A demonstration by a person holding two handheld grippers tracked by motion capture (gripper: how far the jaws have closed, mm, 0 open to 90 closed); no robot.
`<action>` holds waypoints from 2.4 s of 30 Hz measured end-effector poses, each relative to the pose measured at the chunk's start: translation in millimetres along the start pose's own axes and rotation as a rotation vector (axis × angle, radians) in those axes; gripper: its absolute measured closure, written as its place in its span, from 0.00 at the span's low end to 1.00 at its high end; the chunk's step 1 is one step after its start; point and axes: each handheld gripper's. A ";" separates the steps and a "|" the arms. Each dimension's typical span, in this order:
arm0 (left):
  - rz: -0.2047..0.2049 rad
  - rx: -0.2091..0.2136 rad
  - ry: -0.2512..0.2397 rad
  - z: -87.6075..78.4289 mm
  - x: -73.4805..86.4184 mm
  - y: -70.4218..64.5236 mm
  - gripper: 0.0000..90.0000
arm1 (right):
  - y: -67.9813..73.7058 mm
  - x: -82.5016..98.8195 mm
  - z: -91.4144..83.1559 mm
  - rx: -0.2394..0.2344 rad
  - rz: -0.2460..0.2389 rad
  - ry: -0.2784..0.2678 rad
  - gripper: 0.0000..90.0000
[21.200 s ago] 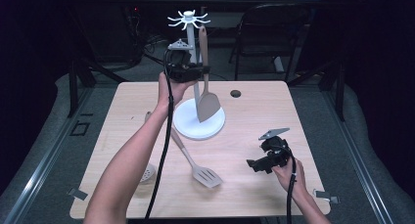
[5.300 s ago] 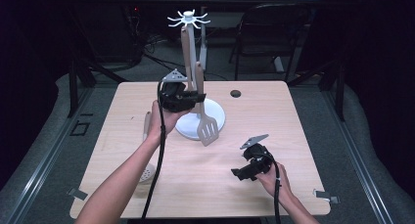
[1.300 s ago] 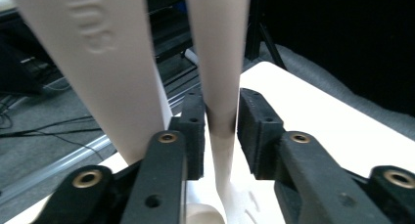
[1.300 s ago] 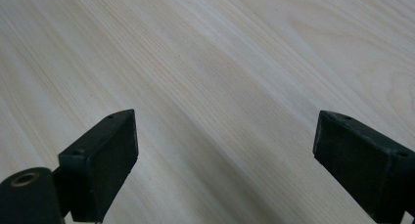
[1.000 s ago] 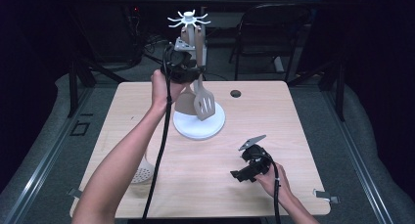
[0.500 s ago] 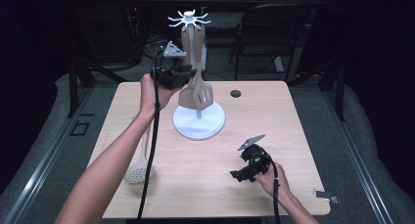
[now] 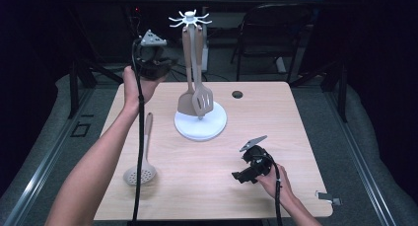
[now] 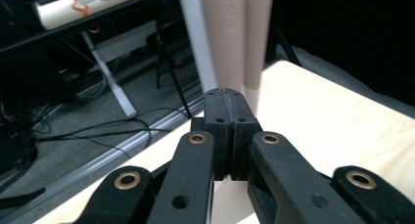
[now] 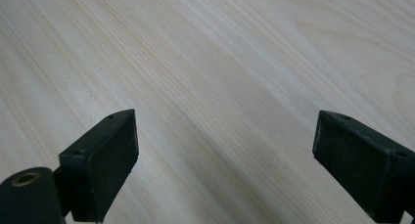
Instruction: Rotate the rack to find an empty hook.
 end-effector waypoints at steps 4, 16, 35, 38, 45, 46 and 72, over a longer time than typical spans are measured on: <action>-0.023 -0.019 -0.023 -2.7 -4.1 7.1 1.00 | 0.6 -0.8 -0.8 -0.001 -0.005 -0.004 0.10; -0.009 -0.047 -0.076 -7.1 -37.0 7.9 1.00 | 0.5 1.1 -1.1 0.005 -0.004 -0.001 0.10; -0.014 -0.140 -0.046 5.4 -59.8 15.0 1.00 | -0.1 2.1 -1.2 0.007 -0.002 -0.003 0.10; -0.044 -0.144 -0.050 8.3 -60.0 20.1 1.00 | -0.4 2.0 -0.8 0.004 -0.002 -0.001 0.11; -0.053 -0.149 -0.046 8.8 -59.7 21.6 1.00 | 0.0 1.7 0.1 -0.001 -0.005 0.003 0.10; -0.050 -0.149 -0.047 7.5 -58.9 20.8 1.00 | 0.1 1.9 0.2 -0.004 -0.001 -0.001 0.11; 0.013 -0.041 -0.057 -9.7 -58.2 -2.8 0.99 | 1.8 0.7 -0.4 -0.002 -0.013 0.005 0.11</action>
Point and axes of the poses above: each handheld gripper's, and its own axes: z roughly forward along the jaws, x roughly out of its underside, y roughly to its left, and after that the axes turned 3 degrees about -x, right-handed
